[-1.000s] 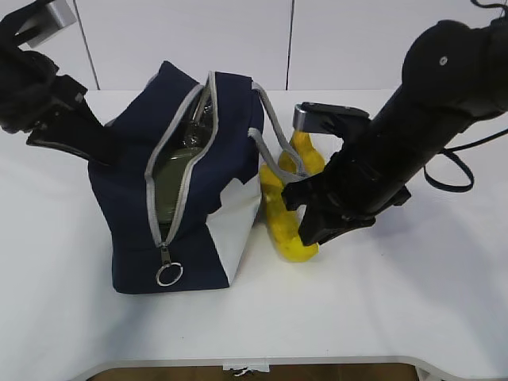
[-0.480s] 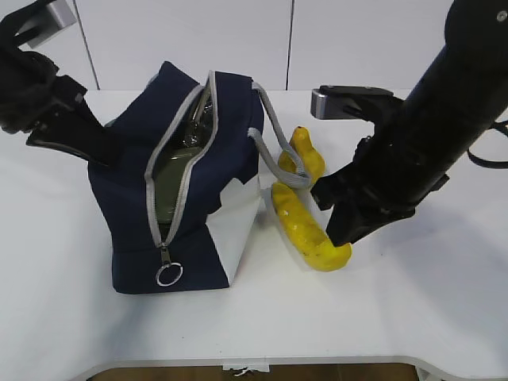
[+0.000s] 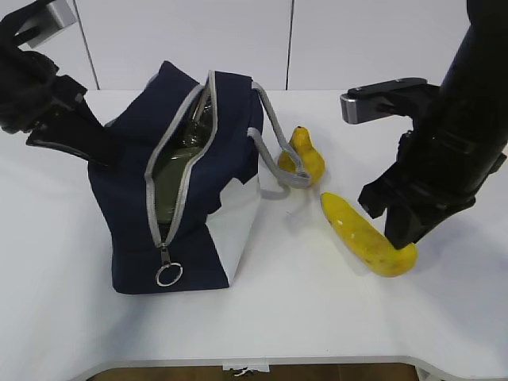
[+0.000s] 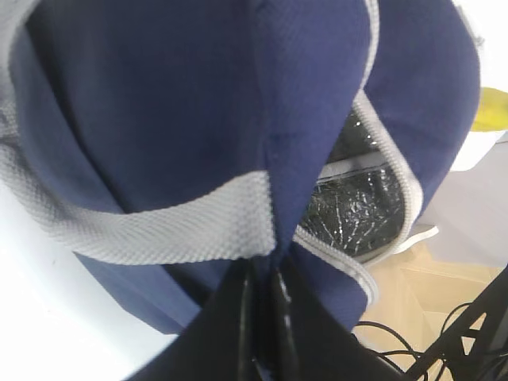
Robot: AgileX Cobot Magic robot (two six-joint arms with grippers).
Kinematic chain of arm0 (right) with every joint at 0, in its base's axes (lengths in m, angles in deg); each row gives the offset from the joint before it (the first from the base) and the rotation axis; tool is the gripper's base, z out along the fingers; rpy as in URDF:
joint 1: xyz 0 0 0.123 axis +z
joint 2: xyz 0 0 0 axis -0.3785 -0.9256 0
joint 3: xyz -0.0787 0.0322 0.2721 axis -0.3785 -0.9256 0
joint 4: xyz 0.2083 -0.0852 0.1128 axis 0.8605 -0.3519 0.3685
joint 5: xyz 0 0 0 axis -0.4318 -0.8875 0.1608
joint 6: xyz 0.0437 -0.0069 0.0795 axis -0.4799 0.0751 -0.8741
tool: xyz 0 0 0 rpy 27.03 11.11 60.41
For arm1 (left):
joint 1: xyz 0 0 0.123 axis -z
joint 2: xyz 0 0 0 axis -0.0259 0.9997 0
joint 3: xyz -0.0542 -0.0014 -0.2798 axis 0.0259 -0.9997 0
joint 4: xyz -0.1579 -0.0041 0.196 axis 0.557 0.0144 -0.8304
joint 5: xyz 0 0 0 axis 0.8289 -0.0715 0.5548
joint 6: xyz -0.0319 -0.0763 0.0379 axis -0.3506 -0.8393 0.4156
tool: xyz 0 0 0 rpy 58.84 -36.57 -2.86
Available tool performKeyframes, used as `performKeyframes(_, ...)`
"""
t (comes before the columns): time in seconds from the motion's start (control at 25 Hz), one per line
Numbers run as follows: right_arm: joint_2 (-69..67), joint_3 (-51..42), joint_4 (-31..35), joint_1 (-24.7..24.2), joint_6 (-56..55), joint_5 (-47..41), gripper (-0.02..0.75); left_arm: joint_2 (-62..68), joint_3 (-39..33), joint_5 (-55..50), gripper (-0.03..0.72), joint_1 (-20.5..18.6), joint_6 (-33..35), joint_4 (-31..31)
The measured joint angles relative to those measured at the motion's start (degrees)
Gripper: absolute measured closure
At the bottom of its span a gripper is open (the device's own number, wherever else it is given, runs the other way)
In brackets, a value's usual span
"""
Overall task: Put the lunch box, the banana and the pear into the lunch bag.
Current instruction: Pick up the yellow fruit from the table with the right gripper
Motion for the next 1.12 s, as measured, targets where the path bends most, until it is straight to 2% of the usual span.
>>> performKeyframes(0.4,0.53,6.04,-3.0,0.0,-2.17,-3.3,0.607,0.0,0.0,0.0,0.694,0.0,0.0,-0.14)
performKeyframes(0.64,1.85,12.22,-9.67,0.0,-4.79,-3.64,0.607,0.0,0.0,0.0,0.694,0.0,0.0,-0.14)
performKeyframes(0.76,1.85,14.69,-10.48,0.0,-6.08,-4.0,0.607,0.0,0.0,0.0,0.694,0.0,0.0,-0.14)
performKeyframes(0.92,1.85,19.01,-7.44,0.0,-6.69,-4.72,0.607,0.0,0.0,0.0,0.694,0.0,0.0,-0.14)
performKeyframes(1.12,1.85,24.97,1.59,0.0,-6.82,-4.91,0.608,0.0,0.0,0.0,0.694,0.0,0.0,-0.14)
